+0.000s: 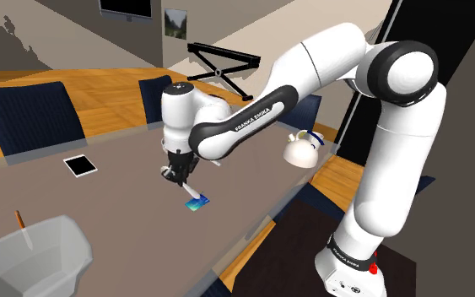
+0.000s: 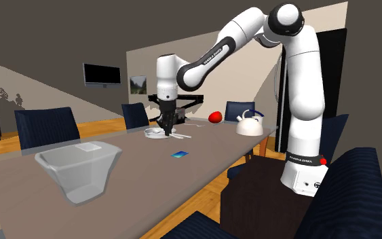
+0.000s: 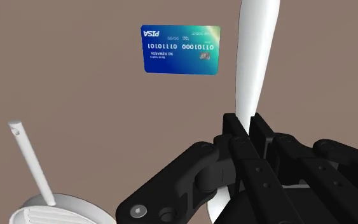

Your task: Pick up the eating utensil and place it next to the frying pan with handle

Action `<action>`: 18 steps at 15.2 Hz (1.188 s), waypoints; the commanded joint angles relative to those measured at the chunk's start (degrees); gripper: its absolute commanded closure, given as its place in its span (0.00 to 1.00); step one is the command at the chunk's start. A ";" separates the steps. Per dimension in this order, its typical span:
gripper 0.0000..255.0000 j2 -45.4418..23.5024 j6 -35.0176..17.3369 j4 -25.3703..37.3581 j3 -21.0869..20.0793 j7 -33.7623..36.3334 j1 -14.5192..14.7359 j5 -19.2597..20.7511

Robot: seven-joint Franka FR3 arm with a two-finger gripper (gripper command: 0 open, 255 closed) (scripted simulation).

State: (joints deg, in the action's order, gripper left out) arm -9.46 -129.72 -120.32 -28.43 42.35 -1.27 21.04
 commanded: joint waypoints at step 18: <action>1.00 1.38 -7.54 -2.64 10.56 -27.90 -15.84 -4.00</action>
State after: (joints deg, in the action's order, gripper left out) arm -7.53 -137.23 -123.73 -18.41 15.95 -16.37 17.15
